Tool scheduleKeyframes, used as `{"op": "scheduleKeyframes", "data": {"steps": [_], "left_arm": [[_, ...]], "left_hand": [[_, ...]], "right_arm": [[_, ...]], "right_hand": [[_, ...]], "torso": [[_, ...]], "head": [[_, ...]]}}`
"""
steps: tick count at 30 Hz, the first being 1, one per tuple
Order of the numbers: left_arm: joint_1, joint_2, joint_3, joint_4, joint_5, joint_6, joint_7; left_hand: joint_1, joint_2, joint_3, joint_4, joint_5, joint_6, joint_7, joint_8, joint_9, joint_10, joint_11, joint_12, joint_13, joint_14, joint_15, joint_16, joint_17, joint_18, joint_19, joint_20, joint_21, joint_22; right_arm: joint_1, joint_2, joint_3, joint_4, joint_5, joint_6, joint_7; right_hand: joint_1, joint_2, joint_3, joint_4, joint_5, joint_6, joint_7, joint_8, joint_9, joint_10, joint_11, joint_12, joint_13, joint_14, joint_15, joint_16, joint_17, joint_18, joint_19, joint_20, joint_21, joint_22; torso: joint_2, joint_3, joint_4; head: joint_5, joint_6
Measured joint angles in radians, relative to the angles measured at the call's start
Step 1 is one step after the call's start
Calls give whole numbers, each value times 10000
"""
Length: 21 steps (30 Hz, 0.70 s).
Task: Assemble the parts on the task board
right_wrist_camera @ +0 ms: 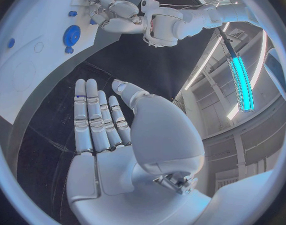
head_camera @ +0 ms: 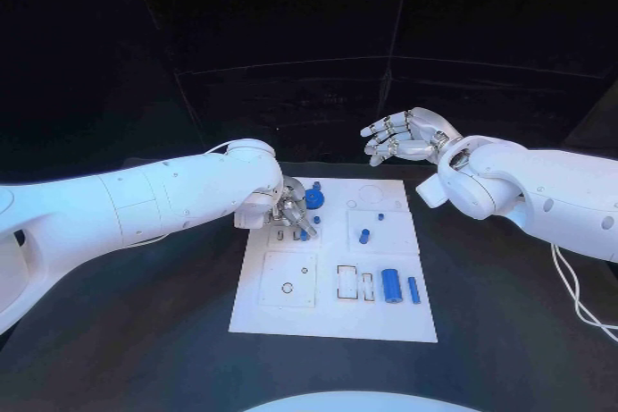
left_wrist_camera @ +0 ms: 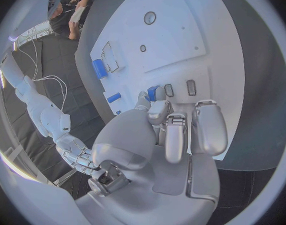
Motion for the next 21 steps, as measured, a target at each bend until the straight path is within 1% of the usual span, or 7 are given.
{"op": "scheduleKeyframes", "data": {"steps": [5,12,15,16,18,20,21], "left_arm": [[13,-59,6,50,12,-55,3],[13,-325,4,253,157,-239,15],[1,-510,-3,412,293,-400,18],[-3,-571,-6,461,343,-458,18],[-8,-716,-8,586,463,-615,21],[-8,-860,-9,726,576,-787,28],[-8,-928,-9,793,633,-879,33]], "left_hand": [[260,18,410,-276,-29,-56,-12,-62,-22,-31,4,0,-28,0,0,0,0,0,0,0,-47,-24],[642,84,538,-150,5,-161,-17,-169,-55,-85,-14,-37,-24,0,0,0,0,0,0,0,-55,-72],[695,75,727,39,3,-178,0,-183,-54,-85,-14,-37,-10,0,0,0,0,0,0,0,-93,-80],[666,46,802,114,2,-179,1,-184,-44,-85,-14,-39,-9,0,0,0,0,0,0,0,-93,-93],[469,-102,1033,202,2,-179,1,-184,15,-85,-14,-40,5,0,0,0,0,0,0,0,-98,-99],[88,-299,1630,35,2,-179,1,-176,34,-81,-10,-40,34,0,0,0,0,-1,0,0,-133,-99],[-189,-438,2161,-188,2,-180,1,-162,45,-64,8,-40,32,0,0,0,0,0,0,0,-133,-98]], "right_arm": [[0,8,0,-26,-7,35,-13],[0,25,-1,-74,-47,115,-60],[0,38,-1,-109,-74,154,-85],[0,40,-2,-120,-84,165,-93],[0,48,-2,-146,-109,191,-111],[0,53,-2,-166,-133,210,-124],[0,53,-2,-178,-147,219,-133]], "right_hand": [[0,0,-28,-28,0,0,0,0,-1,0,0,0,-9,-35,35,0,1,0,0,0,-35,-9],[0,0,-54,-2,0,-30,-30,52,-1,-23,24,50,-35,-35,35,37,-8,0,0,0,-35,-15],[0,0,-54,-2,0,-30,-30,52,-2,-37,38,88,-47,-35,35,37,-8,1,0,0,-35,-18],[0,0,-54,-2,0,-30,-30,52,-2,-37,38,88,-47,-35,35,37,-8,1,0,0,-35,-18],[-19,19,-54,-2,0,-80,-36,72,-2,-38,36,89,-53,-35,35,37,-21,1,0,0,-35,-24],[-39,39,-65,10,0,-99,-27,86,-2,-73,1,88,-59,-34,35,37,-21,0,0,0,-35,-28],[-39,39,-87,32,0,-98,-28,86,-2,-73,1,103,-70,-34,35,37,-21,0,0,0,-35,-28]], "torso": [[1,0,0],[2,-1,0],[2,-1,4],[2,-1,6],[2,0,12],[2,1,12],[2,1,12]], "head": [[-4,-6],[-22,-8],[-31,-24],[-31,-24],[-31,-26],[-26,-29],[-25,-30]]}}
